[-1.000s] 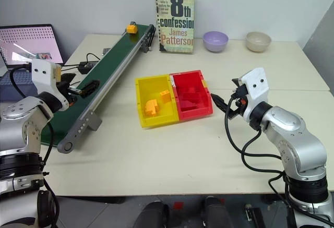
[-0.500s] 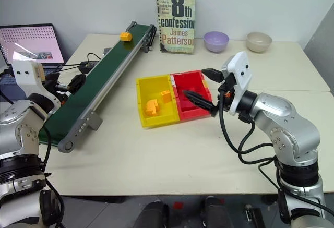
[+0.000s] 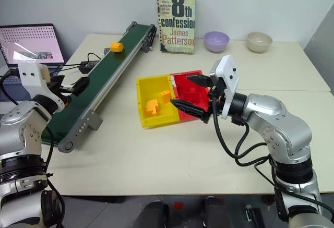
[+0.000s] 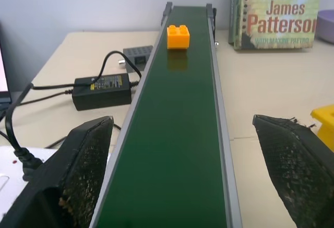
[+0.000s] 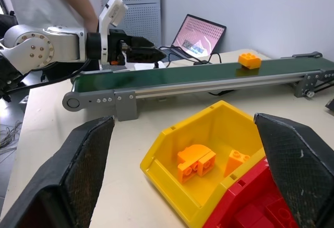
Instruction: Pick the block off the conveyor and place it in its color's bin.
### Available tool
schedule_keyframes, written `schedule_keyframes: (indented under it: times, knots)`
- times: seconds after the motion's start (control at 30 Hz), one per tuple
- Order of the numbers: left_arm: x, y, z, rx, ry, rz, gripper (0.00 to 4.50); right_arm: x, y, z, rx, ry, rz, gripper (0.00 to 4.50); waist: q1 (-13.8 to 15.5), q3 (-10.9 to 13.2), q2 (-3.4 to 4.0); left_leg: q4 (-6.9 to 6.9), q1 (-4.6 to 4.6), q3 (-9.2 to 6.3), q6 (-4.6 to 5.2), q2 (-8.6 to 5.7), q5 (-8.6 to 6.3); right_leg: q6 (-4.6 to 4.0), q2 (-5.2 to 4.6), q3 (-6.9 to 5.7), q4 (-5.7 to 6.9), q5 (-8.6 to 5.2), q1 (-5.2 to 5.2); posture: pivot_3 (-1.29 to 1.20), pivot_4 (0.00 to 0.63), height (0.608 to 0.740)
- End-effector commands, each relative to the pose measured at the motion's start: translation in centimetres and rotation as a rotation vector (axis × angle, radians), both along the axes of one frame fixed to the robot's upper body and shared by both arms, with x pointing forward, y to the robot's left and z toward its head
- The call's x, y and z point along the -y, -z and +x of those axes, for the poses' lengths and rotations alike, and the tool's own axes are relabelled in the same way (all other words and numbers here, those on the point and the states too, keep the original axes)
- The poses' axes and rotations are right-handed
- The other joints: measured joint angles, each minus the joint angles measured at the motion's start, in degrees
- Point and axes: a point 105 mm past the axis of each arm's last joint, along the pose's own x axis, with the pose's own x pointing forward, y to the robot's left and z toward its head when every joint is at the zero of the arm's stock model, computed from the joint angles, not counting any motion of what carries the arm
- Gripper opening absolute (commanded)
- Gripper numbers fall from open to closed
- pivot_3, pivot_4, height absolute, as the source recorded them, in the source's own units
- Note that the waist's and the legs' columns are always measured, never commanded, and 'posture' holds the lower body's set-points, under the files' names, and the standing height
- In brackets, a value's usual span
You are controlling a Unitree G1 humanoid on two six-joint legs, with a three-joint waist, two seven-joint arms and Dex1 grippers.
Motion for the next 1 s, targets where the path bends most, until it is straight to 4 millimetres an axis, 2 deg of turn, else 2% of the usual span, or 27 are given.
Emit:
schedule_keyframes:
  times: [0.03,1.0]
  knots:
    - [0.27,-0.88,0.21,0.017,0.01,0.017,4.47,-0.08,-1.16,-0.97,0.047,-0.025,0.018,4.5,0.0,0.0,0.0,0.0,0.0,0.0,0.0,0.0,0.0,0.0,0.0,0.0,0.0,0.0,0.0,0.0,0.15,0.74]
    - [-0.69,0.09,1.1,-0.013,-0.03,0.024,4.47,-0.14,-1.2,-1.54,0.04,-0.033,0.004,4.5,0.0,0.0,0.0,-0.01,-0.02,-0.02,0.0,0.01,0.0,0.0,-0.01,0.0,-0.02,0.0,-0.01,0.0,0.15,0.74]
